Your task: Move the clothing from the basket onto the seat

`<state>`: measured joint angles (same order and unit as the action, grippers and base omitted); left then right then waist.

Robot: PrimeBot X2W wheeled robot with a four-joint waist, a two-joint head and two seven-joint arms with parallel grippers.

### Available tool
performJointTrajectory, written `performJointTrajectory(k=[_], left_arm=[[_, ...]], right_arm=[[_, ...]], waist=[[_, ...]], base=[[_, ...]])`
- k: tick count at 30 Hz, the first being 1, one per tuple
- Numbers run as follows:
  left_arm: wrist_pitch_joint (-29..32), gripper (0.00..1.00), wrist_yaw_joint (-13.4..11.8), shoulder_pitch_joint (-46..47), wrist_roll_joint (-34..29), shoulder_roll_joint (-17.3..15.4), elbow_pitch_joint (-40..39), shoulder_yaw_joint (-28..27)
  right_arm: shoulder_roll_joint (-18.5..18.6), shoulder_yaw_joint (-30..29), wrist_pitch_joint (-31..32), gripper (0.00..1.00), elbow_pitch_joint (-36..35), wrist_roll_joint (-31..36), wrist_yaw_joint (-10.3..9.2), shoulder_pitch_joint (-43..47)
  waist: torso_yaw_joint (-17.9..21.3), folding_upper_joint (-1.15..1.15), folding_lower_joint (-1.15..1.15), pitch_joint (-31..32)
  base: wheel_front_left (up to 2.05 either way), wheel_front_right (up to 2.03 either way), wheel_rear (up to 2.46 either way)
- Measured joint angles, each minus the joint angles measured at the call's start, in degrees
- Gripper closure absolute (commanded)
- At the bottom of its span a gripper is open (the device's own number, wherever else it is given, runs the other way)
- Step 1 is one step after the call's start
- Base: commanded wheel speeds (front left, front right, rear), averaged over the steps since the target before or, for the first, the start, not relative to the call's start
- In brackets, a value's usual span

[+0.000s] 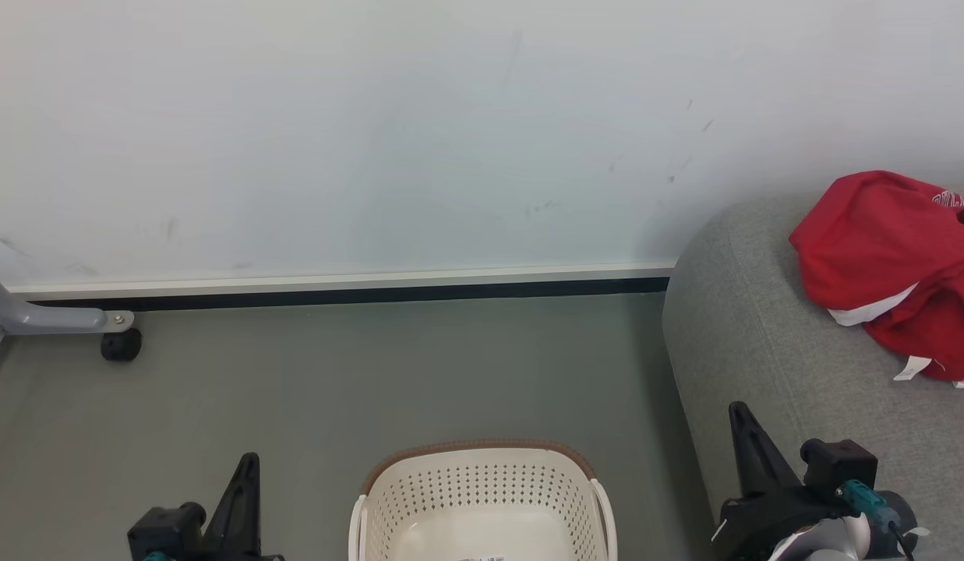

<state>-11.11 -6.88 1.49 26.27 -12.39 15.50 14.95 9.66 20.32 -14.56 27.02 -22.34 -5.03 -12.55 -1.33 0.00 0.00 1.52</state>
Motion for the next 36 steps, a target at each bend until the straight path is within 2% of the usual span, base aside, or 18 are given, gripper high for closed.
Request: performJointTrajectory(k=[36], left_arm=[[6.50,1.00,4.56,0.44,22.60,3.33,0.64,-7.28]], right_arm=[[-2.32,-10.07,7.99,1.00,-2.63,-24.08,4.04,1.36]], waist=[[0.50,0.00,0.00,-0.54]], base=[[0.00,0.00,0.00]])
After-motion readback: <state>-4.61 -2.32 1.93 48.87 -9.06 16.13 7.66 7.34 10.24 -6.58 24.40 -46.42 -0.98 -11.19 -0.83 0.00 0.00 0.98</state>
